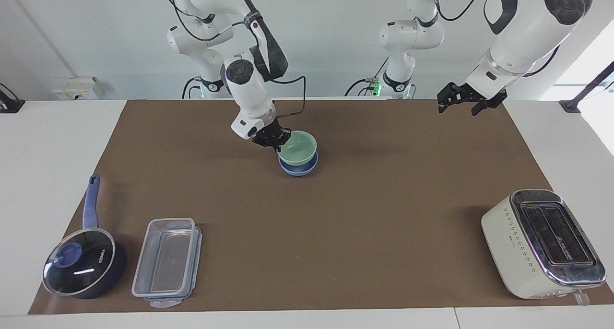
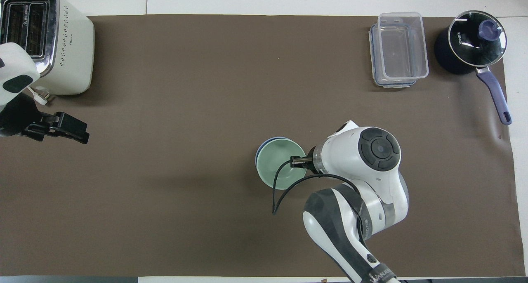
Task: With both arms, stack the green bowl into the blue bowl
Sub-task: 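Lower the green bowl into the blue bowl with the right gripper while the left retracts, then open the right gripper and withdraw it from the stacked bowls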
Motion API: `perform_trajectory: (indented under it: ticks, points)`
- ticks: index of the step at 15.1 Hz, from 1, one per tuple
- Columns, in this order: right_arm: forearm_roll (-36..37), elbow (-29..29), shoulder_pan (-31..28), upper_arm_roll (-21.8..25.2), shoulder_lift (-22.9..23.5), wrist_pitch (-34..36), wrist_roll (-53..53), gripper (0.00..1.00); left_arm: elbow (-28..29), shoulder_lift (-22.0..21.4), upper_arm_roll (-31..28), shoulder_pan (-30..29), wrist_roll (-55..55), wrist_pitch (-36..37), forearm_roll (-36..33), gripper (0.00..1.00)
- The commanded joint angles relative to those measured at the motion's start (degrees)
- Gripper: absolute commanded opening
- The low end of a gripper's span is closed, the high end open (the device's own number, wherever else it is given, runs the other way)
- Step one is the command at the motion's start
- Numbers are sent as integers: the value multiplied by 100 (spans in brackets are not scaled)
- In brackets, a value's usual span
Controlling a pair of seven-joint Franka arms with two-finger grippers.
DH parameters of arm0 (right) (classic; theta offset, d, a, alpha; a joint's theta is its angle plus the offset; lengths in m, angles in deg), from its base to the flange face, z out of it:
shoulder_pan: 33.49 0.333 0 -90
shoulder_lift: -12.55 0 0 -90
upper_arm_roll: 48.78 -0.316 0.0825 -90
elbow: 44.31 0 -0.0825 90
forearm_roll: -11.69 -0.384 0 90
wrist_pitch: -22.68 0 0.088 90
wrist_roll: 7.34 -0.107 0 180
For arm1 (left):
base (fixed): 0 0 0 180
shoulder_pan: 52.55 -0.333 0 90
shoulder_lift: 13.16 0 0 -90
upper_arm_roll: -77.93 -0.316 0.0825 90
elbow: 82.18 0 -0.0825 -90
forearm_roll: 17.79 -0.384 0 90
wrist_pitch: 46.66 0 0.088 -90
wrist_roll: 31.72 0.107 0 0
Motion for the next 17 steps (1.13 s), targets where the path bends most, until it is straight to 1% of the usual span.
perform_trajectory:
  ticks: [1,3,8,10,12,17]
  points:
    - [-116,-7,5,8,10,-114,171,0,-32,-44,-11,35,104,-3,-359,100]
    - [-90,-7,48,8,10,-122,188,0,-85,-36,-3,35,192,-29,-509,100]
    - [-72,-42,110,17,19,-517,381,0,-94,-36,-11,26,174,-47,-474,100]
    - [-63,-68,110,17,19,-527,443,0,-129,-18,-11,26,157,-117,-474,100]
    - [-54,-85,110,17,19,-527,443,0,-321,43,-11,26,166,-82,-492,100]
    - [-28,-121,110,17,10,-588,443,0,-349,52,-11,-53,166,-196,-439,100]
